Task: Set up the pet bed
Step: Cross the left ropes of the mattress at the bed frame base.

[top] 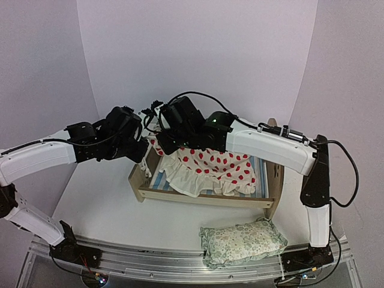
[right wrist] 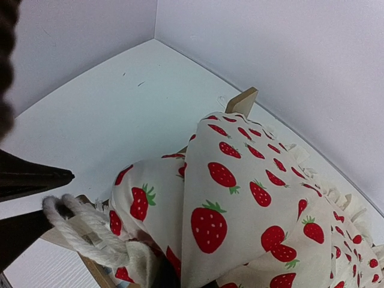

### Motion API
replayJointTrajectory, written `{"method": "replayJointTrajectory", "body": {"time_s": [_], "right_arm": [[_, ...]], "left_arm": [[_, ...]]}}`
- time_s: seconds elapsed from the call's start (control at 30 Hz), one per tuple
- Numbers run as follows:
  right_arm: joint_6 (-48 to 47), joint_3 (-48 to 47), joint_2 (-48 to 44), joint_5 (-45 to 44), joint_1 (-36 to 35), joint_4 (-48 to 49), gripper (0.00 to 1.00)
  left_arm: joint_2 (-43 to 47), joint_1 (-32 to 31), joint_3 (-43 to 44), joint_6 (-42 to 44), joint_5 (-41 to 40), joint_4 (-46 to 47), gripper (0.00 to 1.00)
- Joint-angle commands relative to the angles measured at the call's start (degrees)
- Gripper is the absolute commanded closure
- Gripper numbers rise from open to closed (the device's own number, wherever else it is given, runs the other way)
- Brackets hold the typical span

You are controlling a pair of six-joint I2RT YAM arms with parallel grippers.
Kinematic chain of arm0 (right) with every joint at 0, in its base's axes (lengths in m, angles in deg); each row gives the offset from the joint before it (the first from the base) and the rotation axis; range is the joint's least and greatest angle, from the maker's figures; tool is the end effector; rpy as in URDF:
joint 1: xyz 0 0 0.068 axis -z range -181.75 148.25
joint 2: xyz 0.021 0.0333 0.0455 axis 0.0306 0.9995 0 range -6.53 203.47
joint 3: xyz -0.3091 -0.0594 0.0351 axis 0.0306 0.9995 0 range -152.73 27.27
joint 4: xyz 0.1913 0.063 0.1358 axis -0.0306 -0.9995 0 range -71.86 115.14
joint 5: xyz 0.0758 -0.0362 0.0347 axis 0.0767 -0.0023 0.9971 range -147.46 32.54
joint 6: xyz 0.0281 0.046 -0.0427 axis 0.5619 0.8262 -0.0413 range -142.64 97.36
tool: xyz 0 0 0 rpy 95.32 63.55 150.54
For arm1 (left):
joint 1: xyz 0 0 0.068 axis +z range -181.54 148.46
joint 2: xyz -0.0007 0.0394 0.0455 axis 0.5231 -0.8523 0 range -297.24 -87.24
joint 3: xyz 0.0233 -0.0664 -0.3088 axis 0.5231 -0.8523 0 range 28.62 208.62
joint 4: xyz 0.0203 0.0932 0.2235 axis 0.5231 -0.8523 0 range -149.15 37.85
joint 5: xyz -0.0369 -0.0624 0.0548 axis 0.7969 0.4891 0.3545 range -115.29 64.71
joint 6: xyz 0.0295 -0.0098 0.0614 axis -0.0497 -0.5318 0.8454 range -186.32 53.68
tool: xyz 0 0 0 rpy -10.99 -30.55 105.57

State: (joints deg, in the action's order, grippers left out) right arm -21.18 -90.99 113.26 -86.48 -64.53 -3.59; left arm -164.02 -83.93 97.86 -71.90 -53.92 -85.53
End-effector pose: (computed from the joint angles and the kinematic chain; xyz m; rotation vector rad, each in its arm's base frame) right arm 0.2554 0.4376 0.3740 -0.7676 1.8807 0.1730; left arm 0.1879 -0.2001 0.3639 0.6295 2.0906 0.0042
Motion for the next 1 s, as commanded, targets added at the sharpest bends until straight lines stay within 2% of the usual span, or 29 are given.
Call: {"method": "replayJointTrajectory", "body": {"time_s": [0.0,0.1,0.27,0.4,0.47,0.6,0.67,0.77,0.87,0.97], "right_arm": [[-0.3,0.5,-1.2,-0.6,-0.1,0.5,1.00],[-0.1,0.8,-1.1,-0.5,0.2,0.8,1.00],[0.0,-0.1,-0.1,-0.3,0.8,1.1,1.00],[-0.5,-2.4,1.8,0.2,1.5,1.0,1.00],[-0.5,-2.9,2.4,0.5,1.6,1.1,1.00],[0.7,-2.9,3.8,2.3,1.7,1.1,1.00],[1.1,-3.1,4.6,3.3,1.7,1.2,1.00],[1.4,-3.8,5.4,4.0,1.8,1.2,1.00],[0.9,-4.1,5.4,3.2,1.8,1.2,1.00],[0.3,-3.2,3.7,1.9,2.1,1.2,1.00]], "left_arm": [[-0.2,-1.5,5.7,-12.1,-1.0,-9.4,0.81],[-1.5,-1.8,7.7,-15.9,-0.8,-13.9,0.82],[-1.3,-3.4,7.9,-18.3,1.5,-16.1,0.82],[2.9,-3.6,5.1,-20.9,5.3,-15.2,0.71],[4.6,-3.6,4.1,-22.2,5.6,-16.6,0.70],[7.0,-3.6,1.6,-24.0,5.4,-18.2,0.82],[8.1,-3.6,-0.5,-24.3,5.4,-17.5,0.84],[9.9,-3.9,-6.9,-19.8,7.1,-11.0,0.73],[11.4,-4.8,-13.8,-14.5,6.5,-1.2,0.50],[11.6,-5.3,-17.9,-8.5,6.8,6.7,0.43]]}}
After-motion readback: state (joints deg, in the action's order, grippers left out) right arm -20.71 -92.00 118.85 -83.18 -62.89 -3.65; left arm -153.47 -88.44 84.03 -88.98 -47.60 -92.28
